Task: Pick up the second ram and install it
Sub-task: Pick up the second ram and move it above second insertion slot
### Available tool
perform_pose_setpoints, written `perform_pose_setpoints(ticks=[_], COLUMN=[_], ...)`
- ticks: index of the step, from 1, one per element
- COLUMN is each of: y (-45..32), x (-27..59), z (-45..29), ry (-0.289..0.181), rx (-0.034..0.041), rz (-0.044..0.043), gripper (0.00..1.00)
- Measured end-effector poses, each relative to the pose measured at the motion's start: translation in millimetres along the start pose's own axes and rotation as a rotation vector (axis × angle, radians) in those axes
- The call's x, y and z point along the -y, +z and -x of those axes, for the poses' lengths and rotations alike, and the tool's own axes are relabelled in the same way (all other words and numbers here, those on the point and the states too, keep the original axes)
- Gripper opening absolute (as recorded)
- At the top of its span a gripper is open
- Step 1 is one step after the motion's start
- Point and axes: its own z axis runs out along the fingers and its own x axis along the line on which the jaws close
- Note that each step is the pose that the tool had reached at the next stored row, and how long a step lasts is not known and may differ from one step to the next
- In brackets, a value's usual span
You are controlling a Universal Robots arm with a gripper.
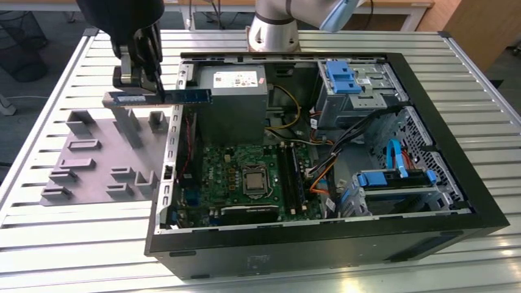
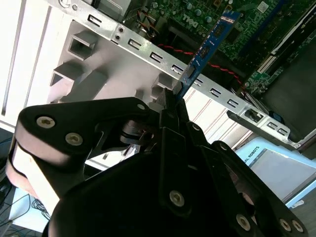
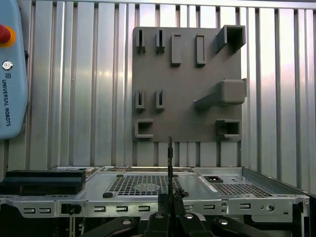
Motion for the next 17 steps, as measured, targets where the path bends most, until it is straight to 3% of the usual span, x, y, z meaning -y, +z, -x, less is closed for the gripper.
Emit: perform_pose_setpoints(ticks=[17], y=[-0.4], x=[12.5], z=[0.1], ry=[0.0], rx=[0.0], rz=[0.0], gripper=[0.14])
